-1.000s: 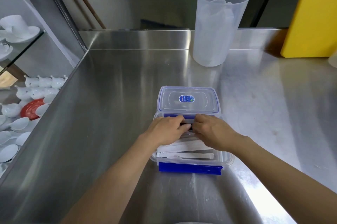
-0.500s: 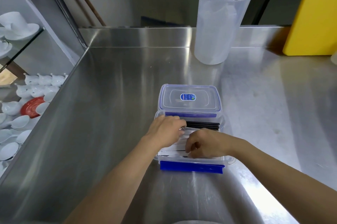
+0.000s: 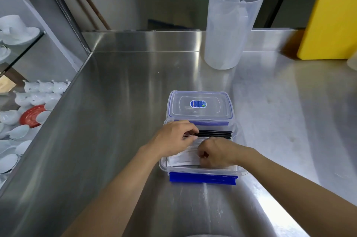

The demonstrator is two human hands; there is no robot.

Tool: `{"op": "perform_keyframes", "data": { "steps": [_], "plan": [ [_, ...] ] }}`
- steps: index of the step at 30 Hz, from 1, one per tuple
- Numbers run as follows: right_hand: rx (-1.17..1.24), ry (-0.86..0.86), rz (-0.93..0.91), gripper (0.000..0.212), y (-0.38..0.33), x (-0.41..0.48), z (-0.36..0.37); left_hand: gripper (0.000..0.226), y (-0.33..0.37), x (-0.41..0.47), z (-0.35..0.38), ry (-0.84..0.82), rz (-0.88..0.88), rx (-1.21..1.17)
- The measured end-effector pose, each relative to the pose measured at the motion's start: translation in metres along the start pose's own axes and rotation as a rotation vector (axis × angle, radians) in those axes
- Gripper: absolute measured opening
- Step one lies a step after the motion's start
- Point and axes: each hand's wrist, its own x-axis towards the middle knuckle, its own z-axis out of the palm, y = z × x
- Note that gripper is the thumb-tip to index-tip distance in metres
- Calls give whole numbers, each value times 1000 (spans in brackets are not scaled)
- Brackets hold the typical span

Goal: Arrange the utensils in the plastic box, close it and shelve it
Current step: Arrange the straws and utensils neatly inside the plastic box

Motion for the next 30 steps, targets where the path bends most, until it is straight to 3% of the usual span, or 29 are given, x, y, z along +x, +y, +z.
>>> {"op": "perform_keyframes", "data": {
  "steps": [4,12,23,30],
  "plan": [
    [103,75,6,16,8,-4,-14,30,-1,-3,-6,-130,7,74],
    [163,218,-9,21,16,0,-12,22,2,2,2,-39,-48,123],
    [-60,458,-47,23,24,4,-1,25,3,7,14,44,-59,481],
    [-299,560,-94,26,27,9,8,36,4,2,15,33,-10,542]
  ]
}}
